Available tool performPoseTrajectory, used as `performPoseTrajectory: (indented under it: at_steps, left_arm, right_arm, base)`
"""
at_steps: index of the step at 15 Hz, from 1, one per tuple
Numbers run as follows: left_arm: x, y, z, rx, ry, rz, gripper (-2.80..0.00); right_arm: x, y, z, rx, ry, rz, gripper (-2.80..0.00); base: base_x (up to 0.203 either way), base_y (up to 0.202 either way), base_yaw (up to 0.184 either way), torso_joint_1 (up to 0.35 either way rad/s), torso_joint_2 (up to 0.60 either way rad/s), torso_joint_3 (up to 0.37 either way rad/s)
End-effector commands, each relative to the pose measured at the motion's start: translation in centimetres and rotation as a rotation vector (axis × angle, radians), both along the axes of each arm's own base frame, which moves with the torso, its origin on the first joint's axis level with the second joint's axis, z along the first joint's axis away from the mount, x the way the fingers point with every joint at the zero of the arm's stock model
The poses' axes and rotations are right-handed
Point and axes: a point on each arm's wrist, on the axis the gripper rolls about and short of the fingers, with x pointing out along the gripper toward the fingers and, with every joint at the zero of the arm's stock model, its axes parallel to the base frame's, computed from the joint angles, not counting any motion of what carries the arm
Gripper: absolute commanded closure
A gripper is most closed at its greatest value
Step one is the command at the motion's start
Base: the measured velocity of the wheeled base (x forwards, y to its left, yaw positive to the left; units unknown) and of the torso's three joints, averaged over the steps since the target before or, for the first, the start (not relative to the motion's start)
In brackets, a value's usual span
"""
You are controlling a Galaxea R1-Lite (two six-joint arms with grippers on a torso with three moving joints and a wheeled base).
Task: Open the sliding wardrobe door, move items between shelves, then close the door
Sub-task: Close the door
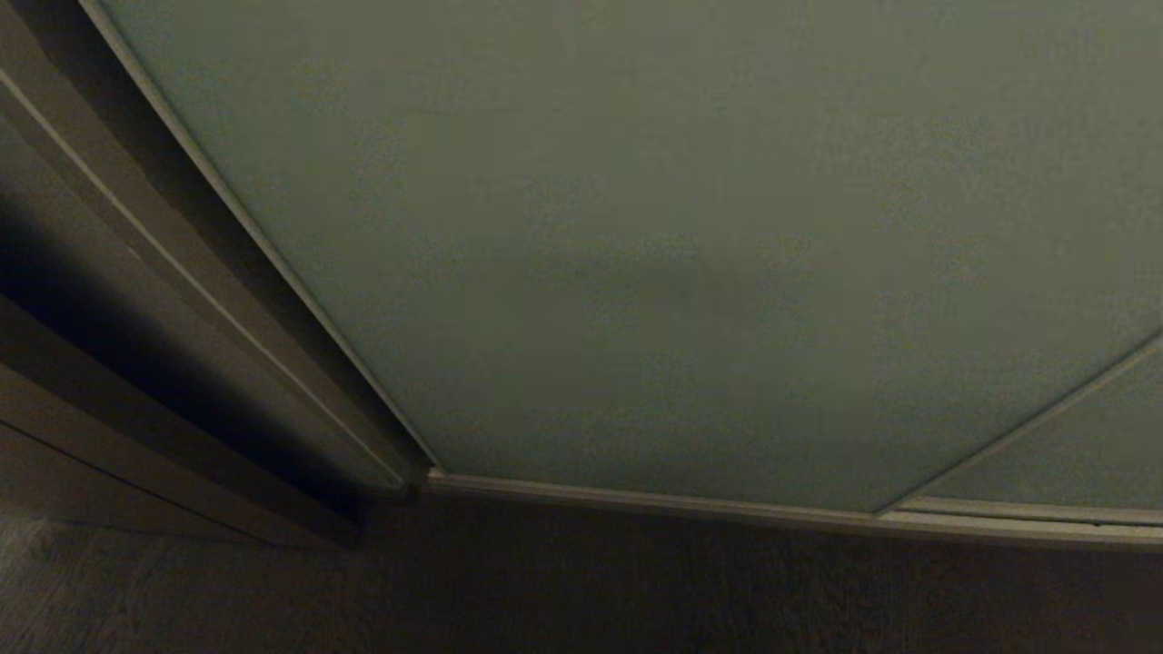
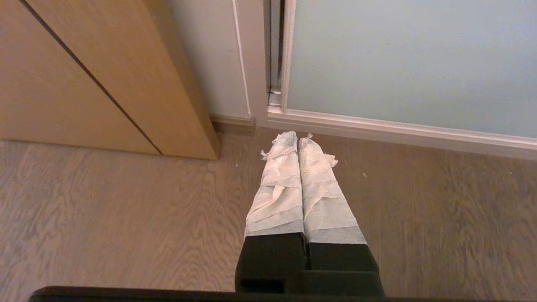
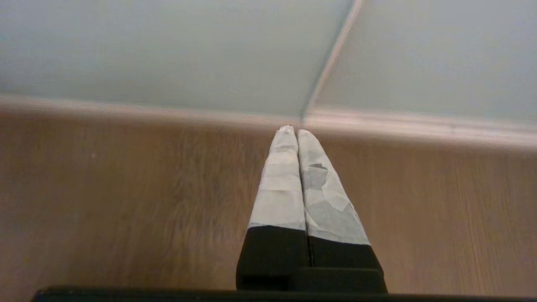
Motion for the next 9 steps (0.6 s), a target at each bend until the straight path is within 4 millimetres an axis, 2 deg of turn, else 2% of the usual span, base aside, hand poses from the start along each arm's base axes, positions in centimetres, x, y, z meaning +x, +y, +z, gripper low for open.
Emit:
performPoseTrajectory:
  at_steps: [1, 5, 7, 9]
  left_arm:
    - [0.0, 0.0, 0.0, -0.001, 0.000, 0.000, 0.00]
    - [0.0, 0.0, 0.0, -0.001, 0.000, 0.000, 0.00]
    - [0.0, 0.0, 0.0, -0.001, -0.001, 0.000, 0.00]
    - [0.0, 0.0, 0.0, -0.001, 0.001, 0.000, 0.00]
  right_arm:
    - [-0.2, 0.0, -2.0, -0.012, -0.102, 0.009, 0.00]
    - [-0.4, 0.0, -2.5, -0.011, -0.093, 0.067, 0.00]
    - [-0.5, 0.0, -3.5, -0.009, -0.055, 0.066, 0.00]
    - [-1.4, 0.0, -4.3, -0.013, -0.106, 0.082, 0.00]
  base:
    - [0.000, 0.000, 0.000, 0.000, 0.00, 0.000]
    - [0.000, 0.000, 0.000, 0.000, 0.00, 0.000]
    - [0.000, 0.000, 0.000, 0.000, 0.00, 0.000]
    - [0.000, 0.000, 0.000, 0.000, 0.00, 0.000]
